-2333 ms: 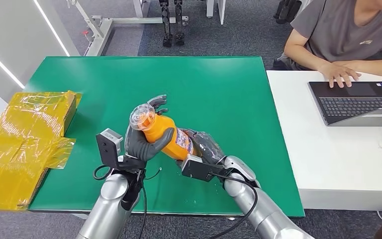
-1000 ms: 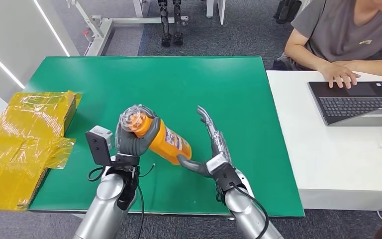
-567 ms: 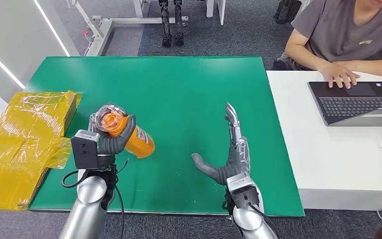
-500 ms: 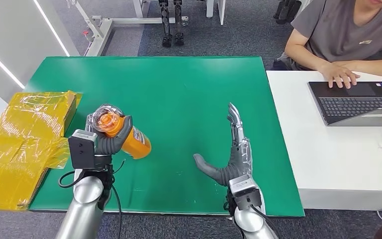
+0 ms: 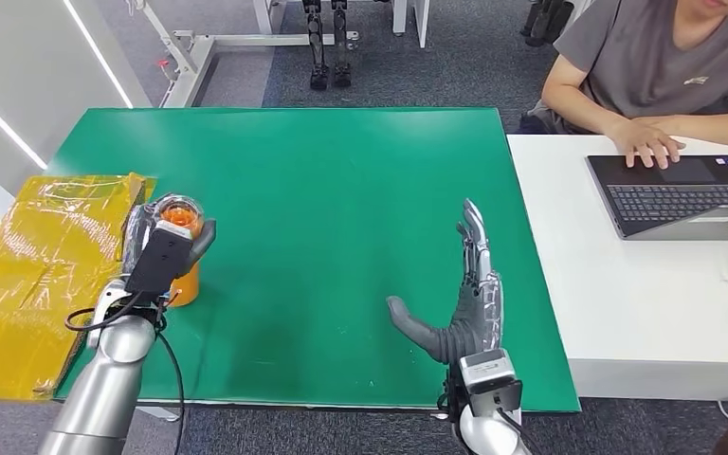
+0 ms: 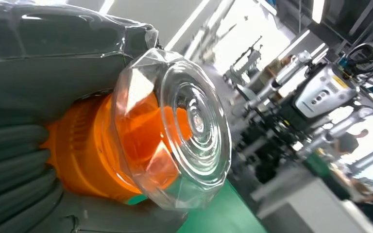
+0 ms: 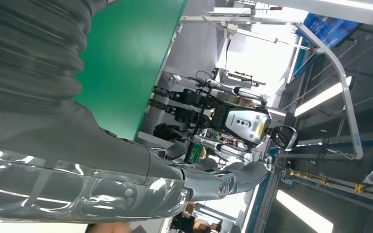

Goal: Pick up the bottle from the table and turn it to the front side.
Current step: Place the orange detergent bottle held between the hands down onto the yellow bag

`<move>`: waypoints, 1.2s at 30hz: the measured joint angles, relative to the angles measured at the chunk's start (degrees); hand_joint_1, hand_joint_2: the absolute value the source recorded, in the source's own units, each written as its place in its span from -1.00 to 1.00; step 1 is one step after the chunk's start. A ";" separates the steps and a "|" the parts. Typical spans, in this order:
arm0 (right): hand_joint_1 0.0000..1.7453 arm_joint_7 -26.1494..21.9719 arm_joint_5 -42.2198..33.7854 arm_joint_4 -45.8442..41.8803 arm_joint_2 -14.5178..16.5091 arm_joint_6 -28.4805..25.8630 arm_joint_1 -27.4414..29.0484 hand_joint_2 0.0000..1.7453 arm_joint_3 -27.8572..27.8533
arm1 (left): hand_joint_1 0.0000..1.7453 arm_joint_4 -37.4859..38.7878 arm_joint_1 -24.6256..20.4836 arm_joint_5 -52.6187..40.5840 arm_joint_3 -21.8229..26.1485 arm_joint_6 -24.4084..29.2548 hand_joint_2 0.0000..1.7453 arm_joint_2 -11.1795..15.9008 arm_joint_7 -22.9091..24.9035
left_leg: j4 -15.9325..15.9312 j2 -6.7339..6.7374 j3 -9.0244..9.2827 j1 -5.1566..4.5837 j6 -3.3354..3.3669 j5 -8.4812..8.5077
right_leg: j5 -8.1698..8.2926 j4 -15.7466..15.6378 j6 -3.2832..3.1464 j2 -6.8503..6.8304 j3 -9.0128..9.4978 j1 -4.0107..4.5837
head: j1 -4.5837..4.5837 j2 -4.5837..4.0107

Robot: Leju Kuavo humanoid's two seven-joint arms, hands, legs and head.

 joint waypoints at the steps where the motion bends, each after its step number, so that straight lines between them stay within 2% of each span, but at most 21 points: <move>1: -1.00 0.03 0.00 -0.28 -0.01 0.03 0.17 1.00 -0.05 | 1.00 1.15 -0.84 -1.60 0.01 0.64 1.00 0.67 0.29 | 0.00 0.01 0.00 0.00 0.00 0.00 | 0.00 0.00 0.00 0.00 0.00 0.00 | 0.00 0.00; 10: -1.00 0.09 0.17 -1.82 -0.03 1.84 1.57 1.00 -0.19 | 1.00 6.49 -5.35 -19.76 -0.18 7.76 1.00 5.97 5.91 | 0.00 0.05 0.00 0.00 0.00 -0.01 | 0.00 0.00 0.00 0.06 -0.01 0.00 | 0.01 0.00; 16: -1.00 0.33 -0.02 -1.83 -0.03 2.95 1.80 1.00 -0.19 | 1.00 8.28 -5.92 -35.71 -0.97 9.58 1.00 10.23 11.98 | 0.00 0.09 0.01 0.01 0.00 0.00 | 0.00 0.00 0.00 0.12 -0.03 0.00 | 0.00 0.00; 20: -1.00 0.40 -0.24 -1.83 -0.02 3.32 1.78 1.00 -0.16 | 1.00 10.75 -6.07 -39.09 -1.24 9.11 1.00 11.91 12.66 | -0.01 0.09 0.01 0.00 0.00 0.00 | 0.00 0.01 0.00 0.12 -0.02 0.00 | 0.01 0.00; 24: -1.00 0.44 -0.55 -1.83 -0.01 3.95 1.77 1.00 -0.14 | 1.00 14.97 -5.79 -40.54 -1.28 10.62 1.00 12.58 11.33 | -0.01 0.09 -0.01 0.00 0.00 -0.01 | 0.00 0.01 0.00 0.12 -0.02 0.00 | 0.01 0.00; 29: -1.00 -0.06 -1.90 -1.77 -0.01 5.23 1.52 1.00 -0.13 | 1.00 22.36 -5.38 -41.15 -2.73 11.45 1.00 13.44 2.79 | -0.01 0.09 -0.01 0.00 0.00 -0.01 | -0.01 0.00 0.00 0.11 -0.03 -0.01 | 0.01 0.00; 31: -1.00 -0.19 -2.17 -1.75 -0.01 5.29 1.43 1.00 -0.12 | 1.00 26.08 -5.69 -41.00 -3.43 11.26 1.00 13.63 0.73 | -0.01 0.10 -0.01 0.01 0.00 -0.01 | -0.01 0.00 0.00 0.12 -0.04 -0.01 | 0.02 0.01; 36: -1.00 -0.21 -2.30 -1.75 -0.01 5.01 1.40 1.00 -0.12 | 1.00 34.06 -7.88 -41.87 -4.70 10.04 1.00 13.59 0.24 | -0.01 0.08 -0.01 0.01 -0.01 0.00 | -0.01 0.01 -0.01 0.10 -0.03 0.00 | 0.01 0.00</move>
